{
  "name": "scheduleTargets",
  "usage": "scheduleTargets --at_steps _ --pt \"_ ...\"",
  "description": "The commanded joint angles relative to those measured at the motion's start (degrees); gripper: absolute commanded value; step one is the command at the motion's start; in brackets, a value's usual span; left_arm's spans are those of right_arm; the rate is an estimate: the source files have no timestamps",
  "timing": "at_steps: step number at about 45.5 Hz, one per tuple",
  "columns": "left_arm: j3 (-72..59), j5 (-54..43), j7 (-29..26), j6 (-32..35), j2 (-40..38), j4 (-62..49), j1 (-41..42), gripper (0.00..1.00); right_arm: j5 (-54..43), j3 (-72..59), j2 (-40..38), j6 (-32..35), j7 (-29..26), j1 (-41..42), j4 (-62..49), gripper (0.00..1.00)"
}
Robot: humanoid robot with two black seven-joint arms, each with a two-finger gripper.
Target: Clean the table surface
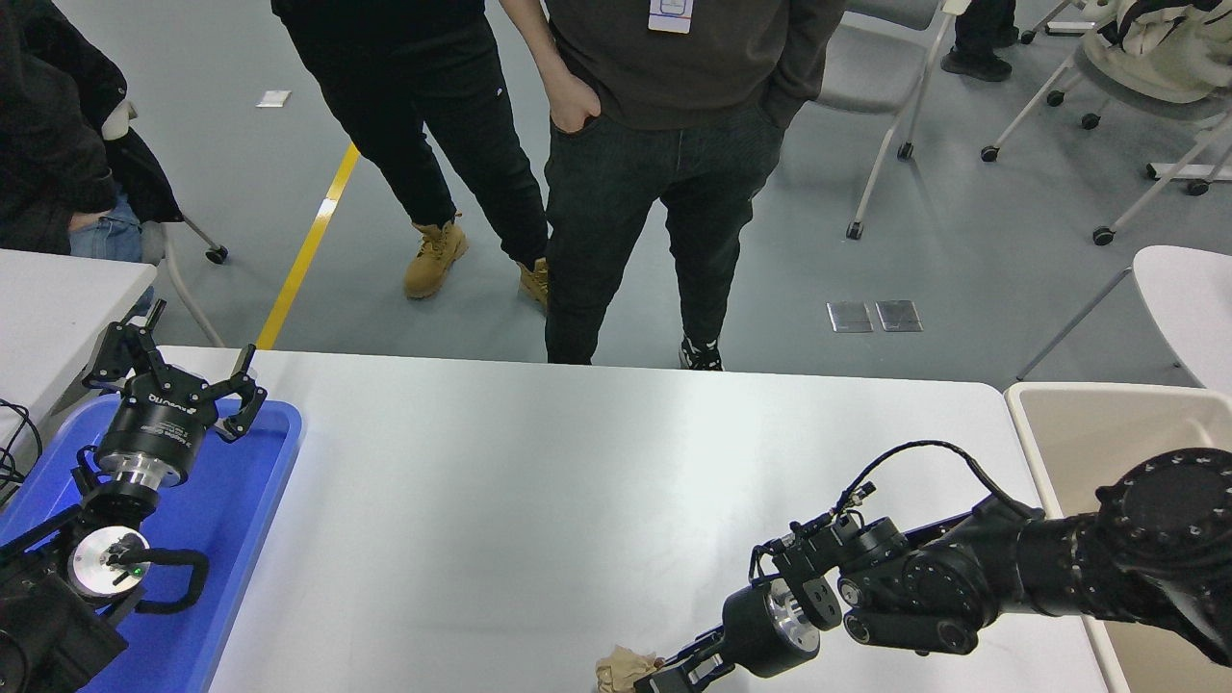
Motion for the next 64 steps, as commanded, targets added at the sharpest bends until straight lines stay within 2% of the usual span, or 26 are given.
scheduleTargets --at_steps 1,15,30,46,57,64 --pt "0.00 0.00 0.00 0.00 0.00 0.00 0.00 1.00 -0.26 -1.64 0.01 -1.65 2.85 0.07 -2.39 0.00" --pt "0.00 0.00 0.00 0.00 0.00 0.00 0.00 1.00 -2.10 -2.00 -0.43 -1.91 5.05 0.86 -2.31 0.00" --pt "0.00 0.00 0.00 0.00 0.00 0.00 0.00 1.00 -1.49 1.69 -5.87 -1.30 9.71 7.27 -1.08 0.00" --pt "0.00 0.00 0.00 0.00 0.00 0.00 0.00 1.00 -1.22 3.98 -12.99 -1.04 10.59 11.58 7.53 0.00" --pt "0.00 0.00 0.00 0.00 0.00 0.00 0.00 1.00 -1.40 8.55 -18.27 3.97 10.59 13.25 11.31 0.00" --pt "0.00 0.00 0.00 0.00 0.00 0.00 0.00 1.00 -1.49 11.54 -21.96 10.47 10.59 14.92 14.65 0.00"
